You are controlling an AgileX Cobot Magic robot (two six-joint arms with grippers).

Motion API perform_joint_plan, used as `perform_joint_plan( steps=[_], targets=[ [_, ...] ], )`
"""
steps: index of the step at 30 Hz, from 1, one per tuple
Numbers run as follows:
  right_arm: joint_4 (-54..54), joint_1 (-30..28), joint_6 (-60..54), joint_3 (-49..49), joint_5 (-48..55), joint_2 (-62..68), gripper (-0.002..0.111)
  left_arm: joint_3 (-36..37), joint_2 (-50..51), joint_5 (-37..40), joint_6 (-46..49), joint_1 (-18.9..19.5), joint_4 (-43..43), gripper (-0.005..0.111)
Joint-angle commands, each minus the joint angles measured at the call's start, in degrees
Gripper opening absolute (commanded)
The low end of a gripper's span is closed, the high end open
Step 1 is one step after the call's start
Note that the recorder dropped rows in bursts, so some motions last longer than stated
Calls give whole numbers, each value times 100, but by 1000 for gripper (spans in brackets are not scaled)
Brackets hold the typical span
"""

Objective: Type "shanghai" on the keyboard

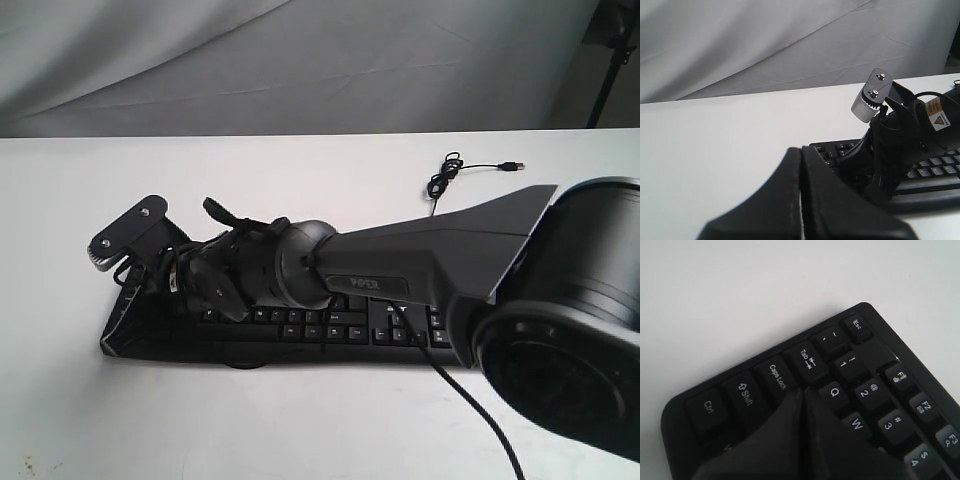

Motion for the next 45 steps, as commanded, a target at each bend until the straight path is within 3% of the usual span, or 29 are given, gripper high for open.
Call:
perform_joint_plan(
  steps=[1, 12, 25, 45],
  targets=[
    [-23, -15, -54, -21, 50, 0, 0, 25, -20, -33, -16, -20, 27, 0],
    [-444, -179, -41, 198, 613, -727, 0, 25, -20, -33, -16, -20, 27, 0],
    [69, -712, -14, 2536, -126, -2042, 0, 25, -20, -33, -16, -20, 27, 0],
    [198, -519, -14, 2672, -625, -1620, 0, 25, -20, -33, -16, -20, 27, 0]
  ],
)
